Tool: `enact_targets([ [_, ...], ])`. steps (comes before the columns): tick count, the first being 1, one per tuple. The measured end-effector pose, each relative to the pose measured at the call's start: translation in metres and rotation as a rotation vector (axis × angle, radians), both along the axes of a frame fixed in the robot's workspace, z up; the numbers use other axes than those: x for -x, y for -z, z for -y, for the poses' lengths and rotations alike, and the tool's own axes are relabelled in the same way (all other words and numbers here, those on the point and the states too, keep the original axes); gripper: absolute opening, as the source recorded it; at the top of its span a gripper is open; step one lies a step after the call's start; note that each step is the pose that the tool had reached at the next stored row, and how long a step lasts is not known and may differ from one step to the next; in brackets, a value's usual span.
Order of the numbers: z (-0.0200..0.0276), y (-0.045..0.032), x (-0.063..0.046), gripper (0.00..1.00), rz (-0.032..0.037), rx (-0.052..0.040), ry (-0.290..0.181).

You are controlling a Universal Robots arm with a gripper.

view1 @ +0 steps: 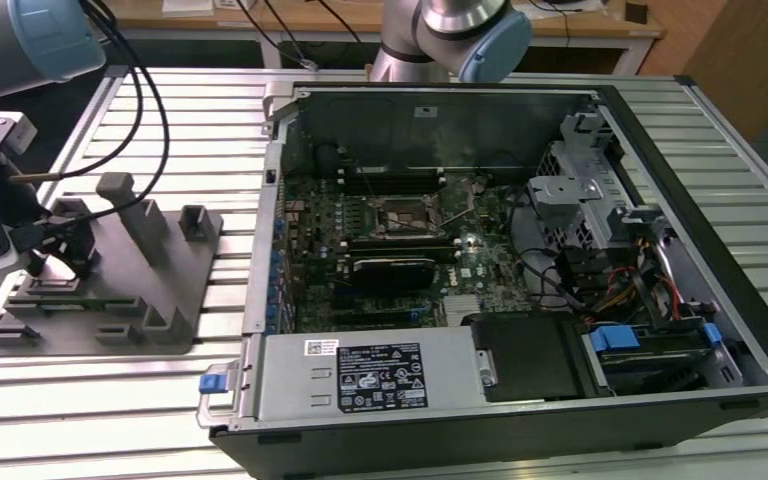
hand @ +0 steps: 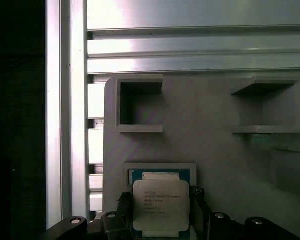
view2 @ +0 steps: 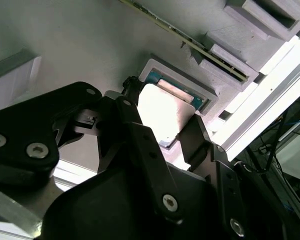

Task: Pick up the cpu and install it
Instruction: 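Pick up the cpu and move it towards the insertion slot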

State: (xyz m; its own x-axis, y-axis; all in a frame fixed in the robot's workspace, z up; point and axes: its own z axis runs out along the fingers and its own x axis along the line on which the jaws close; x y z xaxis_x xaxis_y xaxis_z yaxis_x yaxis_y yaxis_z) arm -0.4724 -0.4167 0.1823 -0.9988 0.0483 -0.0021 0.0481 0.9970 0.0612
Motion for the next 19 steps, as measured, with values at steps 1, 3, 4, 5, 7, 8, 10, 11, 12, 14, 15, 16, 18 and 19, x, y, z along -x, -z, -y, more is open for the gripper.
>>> enact_targets([
  [1,0.0000,0.0000,0.0000,0.59,0.0000,0.0000,0.000],
  [3,0.0000,0.0001,0.0000,0.59,0.0000,0.0000,0.000],
  [4,0.0000,0.0001,0.0000,0.59,0.0000,0.0000,0.000],
  [5,0.0000,0.0001,0.0000,0.58,-0.0001,0.0000,0.000],
  [7,0.0000,0.0001,0.0000,0.54,0.0000,0.0000,0.000],
  [8,0.0000,0.0001,0.0000,0.54,0.0000,0.0000,0.000],
  [10,0.0000,0.0002,0.0000,0.54,0.0000,0.0000,0.000],
  [11,0.0000,0.0002,0.0000,0.54,0.0001,0.0000,0.000],
  [12,0.0000,0.0002,0.0000,0.54,0.0000,0.0000,0.000],
  [14,0.0000,0.0001,0.0000,0.54,0.0002,-0.0001,0.000],
  [15,0.0000,-0.0005,0.0000,0.54,0.0004,-0.0002,0.000],
  [16,0.0000,-0.0017,0.0000,0.54,0.0003,-0.0002,0.000],
  [18,0.0000,-0.0045,0.0000,0.54,0.0001,0.0000,0.000],
  [19,0.0000,-0.0060,0.0000,0.54,0.0001,0.0000,0.000],
])
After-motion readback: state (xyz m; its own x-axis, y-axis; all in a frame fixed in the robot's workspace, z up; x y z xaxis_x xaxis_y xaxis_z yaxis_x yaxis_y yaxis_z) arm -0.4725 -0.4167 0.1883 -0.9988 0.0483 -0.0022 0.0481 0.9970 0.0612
